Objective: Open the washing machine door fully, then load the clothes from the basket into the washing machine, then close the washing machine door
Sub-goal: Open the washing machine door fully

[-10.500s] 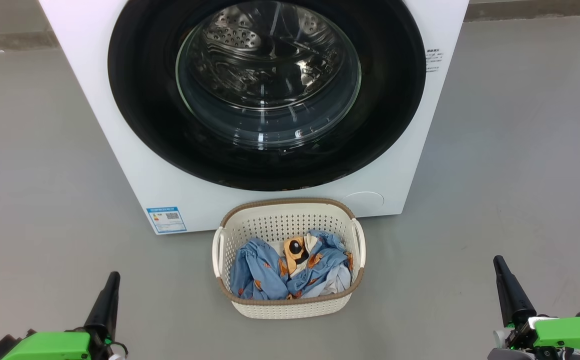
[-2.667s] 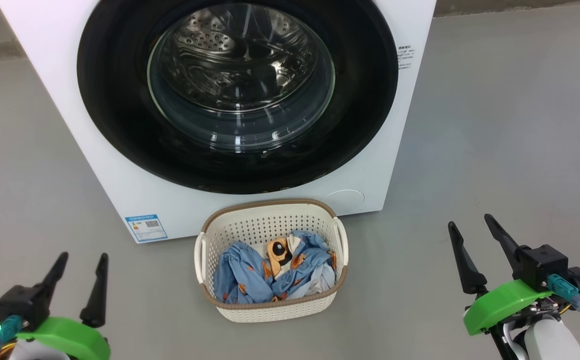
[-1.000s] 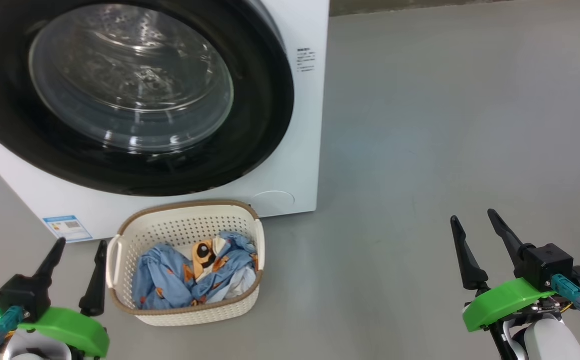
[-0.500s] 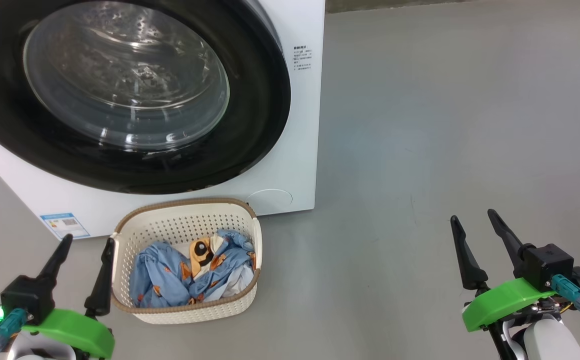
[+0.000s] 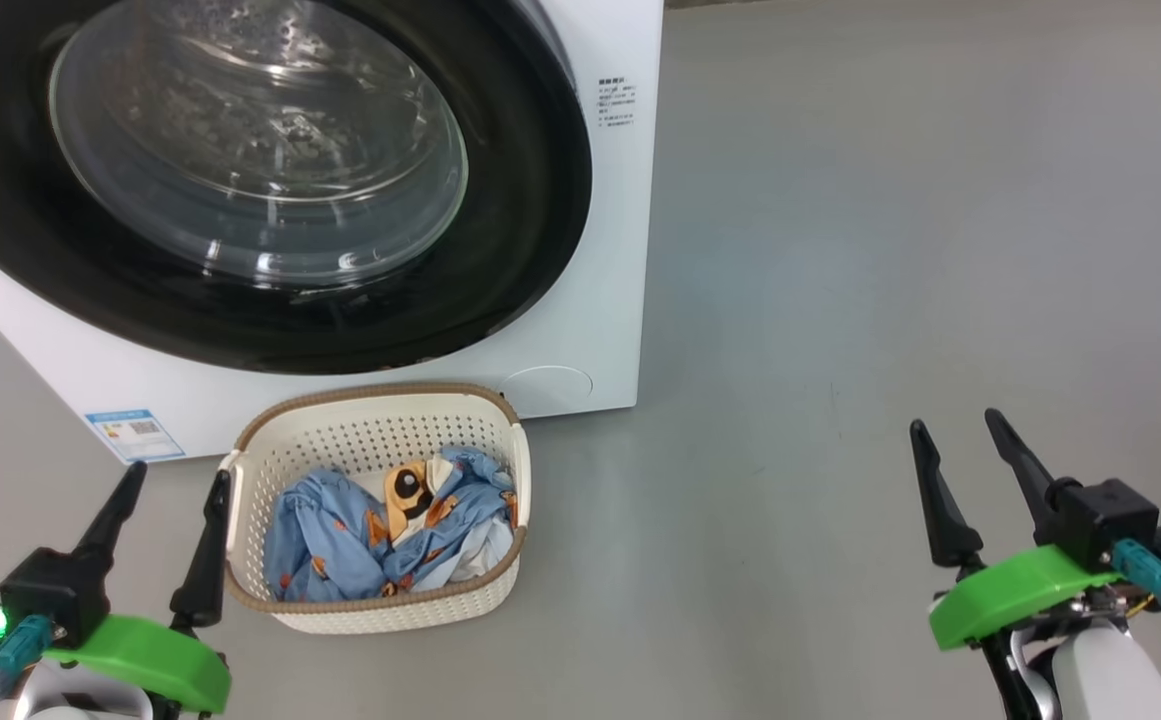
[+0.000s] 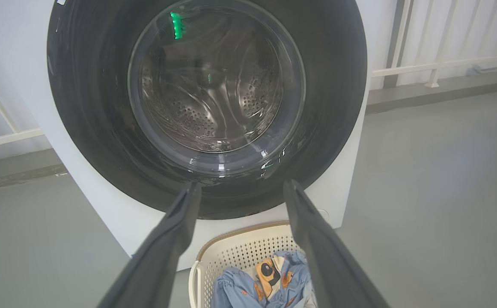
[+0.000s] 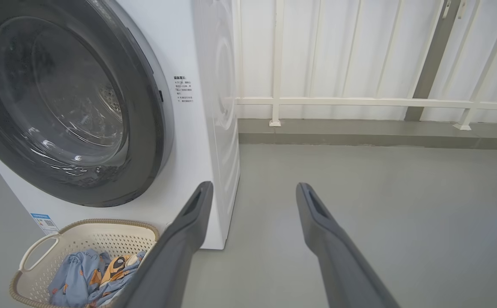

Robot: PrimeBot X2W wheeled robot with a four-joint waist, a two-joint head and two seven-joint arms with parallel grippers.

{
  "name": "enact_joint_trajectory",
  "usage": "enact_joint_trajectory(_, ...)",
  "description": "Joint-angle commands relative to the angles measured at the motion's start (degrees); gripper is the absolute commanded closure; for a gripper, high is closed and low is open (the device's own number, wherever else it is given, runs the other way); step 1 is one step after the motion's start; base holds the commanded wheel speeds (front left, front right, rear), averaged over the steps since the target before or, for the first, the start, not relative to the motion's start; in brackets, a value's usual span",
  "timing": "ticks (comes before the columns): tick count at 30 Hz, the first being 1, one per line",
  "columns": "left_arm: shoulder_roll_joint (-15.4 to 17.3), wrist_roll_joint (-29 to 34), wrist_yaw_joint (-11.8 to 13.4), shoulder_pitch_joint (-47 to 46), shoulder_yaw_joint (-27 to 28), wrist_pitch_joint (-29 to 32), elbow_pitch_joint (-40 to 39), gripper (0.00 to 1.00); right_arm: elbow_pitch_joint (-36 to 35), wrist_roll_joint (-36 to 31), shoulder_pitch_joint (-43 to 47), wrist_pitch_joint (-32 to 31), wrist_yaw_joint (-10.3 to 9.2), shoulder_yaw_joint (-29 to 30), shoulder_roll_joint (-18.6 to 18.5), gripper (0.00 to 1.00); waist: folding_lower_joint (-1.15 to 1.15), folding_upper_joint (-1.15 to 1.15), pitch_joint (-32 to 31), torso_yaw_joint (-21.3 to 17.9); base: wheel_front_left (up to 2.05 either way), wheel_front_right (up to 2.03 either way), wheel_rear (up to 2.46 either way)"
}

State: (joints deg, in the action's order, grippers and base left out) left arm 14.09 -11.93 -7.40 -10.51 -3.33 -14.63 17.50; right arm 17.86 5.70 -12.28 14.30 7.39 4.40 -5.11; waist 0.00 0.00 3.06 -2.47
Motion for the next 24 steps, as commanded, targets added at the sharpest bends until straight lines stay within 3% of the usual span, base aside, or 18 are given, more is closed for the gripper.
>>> enact_joint_trajectory(1,1.7,-0.3,-0.1,-1.3,2.1,-0.4,-1.8,0.00,-1.7,0.6,-3.0,0.7,0.10,-1.1,0.1,0.00,0.00,0.00,0.3,0.3,0.00,0.00,0.00)
enact_joint_trajectory(15,1.6,-1.5,-0.1,-1.4,1.2,-0.4,-3.2,0.00,-3.0,5.8,-16.0,0.7,0.10,0.7,-0.3,0.00,0.00,0.00,3.9,3.7,0.00,0.00,0.00)
enact_joint_trajectory(18,1.8,-2.0,-0.1,-1.9,0.7,-0.4,-3.3,0.00,-2.8,10.2,-20.3,0.7,0.10,2.6,0.4,0.00,0.00,0.00,4.9,4.7,0.00,0.00,0.00)
enact_joint_trajectory(23,2.3,-2.8,-0.1,-3.1,-0.1,-0.4,-3.0,0.00,0.5,23.1,-27.7,0.3,0.10,9.7,1.8,0.00,0.00,0.00,6.8,6.4,0.00,0.00,0.00)
enact_joint_trajectory(24,2.4,-2.9,-0.1,-3.4,-0.4,-0.4,-3.1,0.00,1.5,26.4,-29.2,-0.1,0.10,11.3,2.0,0.14,0.00,0.00,7.2,6.8,0.00,0.00,0.00)
